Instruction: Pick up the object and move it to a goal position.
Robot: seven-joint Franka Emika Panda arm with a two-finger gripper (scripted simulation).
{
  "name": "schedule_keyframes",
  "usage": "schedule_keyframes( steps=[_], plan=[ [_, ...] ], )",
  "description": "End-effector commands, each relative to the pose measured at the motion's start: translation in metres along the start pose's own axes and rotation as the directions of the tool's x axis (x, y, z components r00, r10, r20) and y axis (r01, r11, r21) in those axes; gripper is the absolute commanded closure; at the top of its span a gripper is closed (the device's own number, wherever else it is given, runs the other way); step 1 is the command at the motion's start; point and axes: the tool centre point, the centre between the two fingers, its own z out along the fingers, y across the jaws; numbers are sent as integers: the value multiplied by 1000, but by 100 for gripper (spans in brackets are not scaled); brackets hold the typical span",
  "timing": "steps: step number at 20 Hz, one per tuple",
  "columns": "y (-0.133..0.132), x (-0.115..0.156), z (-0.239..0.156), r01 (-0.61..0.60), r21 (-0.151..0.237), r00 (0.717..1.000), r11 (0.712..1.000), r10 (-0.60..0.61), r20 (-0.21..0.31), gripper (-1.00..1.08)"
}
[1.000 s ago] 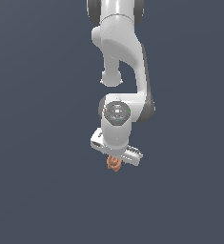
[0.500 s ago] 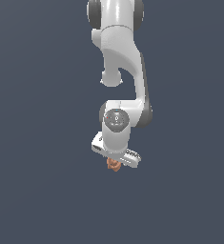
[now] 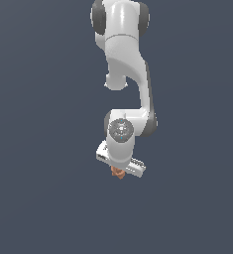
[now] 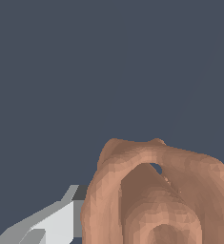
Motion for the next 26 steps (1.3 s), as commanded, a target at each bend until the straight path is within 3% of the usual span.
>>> schedule_keyframes(
  steps=[1, 15, 26],
  plan=[
    [0, 0, 0, 0, 0, 1000, 1000, 0, 0, 108],
    [-4, -4, -9, 0, 0, 1000, 1000, 0, 0, 108],
    [-35, -32, -80, 0, 0, 1000, 1000, 0, 0, 108]
  ],
)
